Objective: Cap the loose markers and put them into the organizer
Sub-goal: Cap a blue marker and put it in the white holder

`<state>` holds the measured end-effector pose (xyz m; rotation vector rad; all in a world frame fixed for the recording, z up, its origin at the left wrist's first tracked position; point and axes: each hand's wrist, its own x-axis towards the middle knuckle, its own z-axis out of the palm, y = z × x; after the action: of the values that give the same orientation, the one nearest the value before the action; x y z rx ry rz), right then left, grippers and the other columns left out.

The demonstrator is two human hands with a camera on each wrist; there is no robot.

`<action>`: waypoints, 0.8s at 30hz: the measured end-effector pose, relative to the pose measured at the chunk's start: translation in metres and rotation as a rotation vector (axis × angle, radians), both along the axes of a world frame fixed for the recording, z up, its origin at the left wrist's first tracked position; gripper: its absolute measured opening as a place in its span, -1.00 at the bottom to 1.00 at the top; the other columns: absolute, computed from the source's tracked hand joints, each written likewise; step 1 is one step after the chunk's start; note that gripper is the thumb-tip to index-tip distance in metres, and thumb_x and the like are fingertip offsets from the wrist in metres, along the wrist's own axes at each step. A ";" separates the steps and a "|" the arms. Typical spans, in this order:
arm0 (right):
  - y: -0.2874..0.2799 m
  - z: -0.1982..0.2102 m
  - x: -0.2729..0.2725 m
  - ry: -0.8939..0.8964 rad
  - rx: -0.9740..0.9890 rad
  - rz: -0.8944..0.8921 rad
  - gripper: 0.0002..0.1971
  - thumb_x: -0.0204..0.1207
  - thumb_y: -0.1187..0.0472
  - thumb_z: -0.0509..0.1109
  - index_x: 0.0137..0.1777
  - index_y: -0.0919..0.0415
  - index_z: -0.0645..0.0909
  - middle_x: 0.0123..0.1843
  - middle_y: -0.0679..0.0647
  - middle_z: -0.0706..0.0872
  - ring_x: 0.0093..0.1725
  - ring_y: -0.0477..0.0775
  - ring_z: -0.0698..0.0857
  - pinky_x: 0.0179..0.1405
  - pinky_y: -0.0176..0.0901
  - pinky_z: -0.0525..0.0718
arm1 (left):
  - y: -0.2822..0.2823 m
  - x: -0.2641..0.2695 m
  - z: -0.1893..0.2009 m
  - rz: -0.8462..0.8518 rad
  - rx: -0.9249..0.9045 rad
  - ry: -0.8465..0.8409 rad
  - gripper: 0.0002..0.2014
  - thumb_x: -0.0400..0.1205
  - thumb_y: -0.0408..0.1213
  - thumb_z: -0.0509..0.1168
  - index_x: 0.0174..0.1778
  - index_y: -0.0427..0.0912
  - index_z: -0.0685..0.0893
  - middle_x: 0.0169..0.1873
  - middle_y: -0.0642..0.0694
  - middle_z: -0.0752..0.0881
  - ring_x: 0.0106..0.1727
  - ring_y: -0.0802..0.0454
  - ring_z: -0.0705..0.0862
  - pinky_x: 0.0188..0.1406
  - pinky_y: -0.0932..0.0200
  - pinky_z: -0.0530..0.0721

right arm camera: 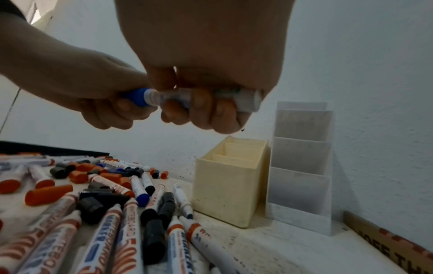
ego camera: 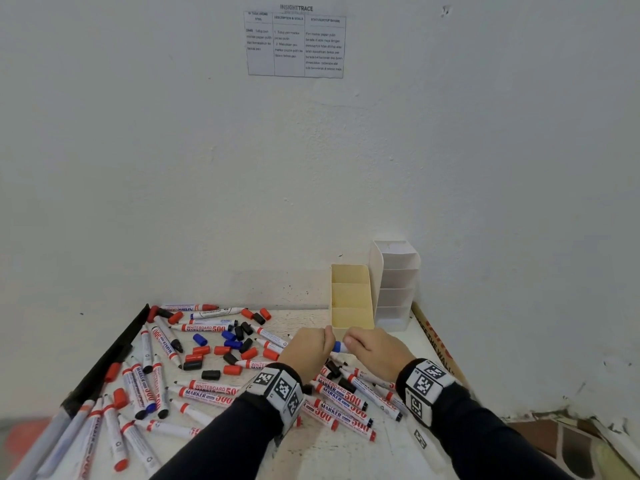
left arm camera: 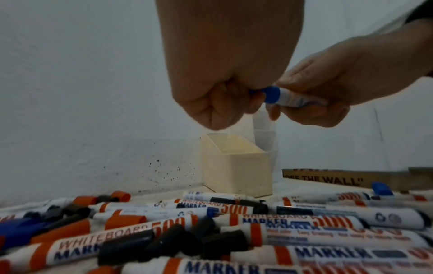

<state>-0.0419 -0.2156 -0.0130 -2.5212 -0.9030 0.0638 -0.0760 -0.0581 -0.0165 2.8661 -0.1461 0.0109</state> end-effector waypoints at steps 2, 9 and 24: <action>0.002 0.003 -0.002 0.088 0.063 0.039 -0.72 0.70 0.07 0.02 -0.22 0.00 0.43 -0.39 -0.15 0.46 -0.36 -0.12 0.45 -0.30 -0.25 0.41 | -0.001 0.000 0.005 0.045 -0.115 -0.062 -0.65 0.75 -0.26 -0.07 0.23 -0.38 0.52 -0.32 -0.03 0.55 -0.10 -0.08 0.54 0.07 0.05 0.56; 0.000 0.006 0.002 0.186 0.060 0.076 -0.73 0.69 0.15 0.08 0.15 0.18 0.59 -0.34 -0.20 0.52 -0.35 -0.27 0.48 -0.26 -0.43 0.43 | -0.003 0.007 -0.009 0.005 -0.344 -0.096 -0.64 0.75 -0.11 -0.10 -0.22 -0.15 0.48 -0.34 -0.05 0.53 -0.29 0.04 0.50 -0.14 0.10 0.54; -0.034 0.026 0.044 0.148 0.372 -0.357 -0.36 0.30 -0.58 -0.02 -0.19 -0.05 0.58 -0.35 -0.14 0.56 -0.29 -0.07 0.54 -0.25 -0.20 0.42 | -0.062 0.006 -0.023 -0.155 -0.141 0.454 -0.69 0.67 -0.25 0.14 0.32 -0.06 0.59 0.34 -0.10 0.58 0.28 -0.08 0.60 0.27 0.10 0.57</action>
<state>0.0026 -0.2492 0.0126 -2.2518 -0.3577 -0.0291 -0.0700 -0.1200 -0.0396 2.6285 -0.2618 -0.6260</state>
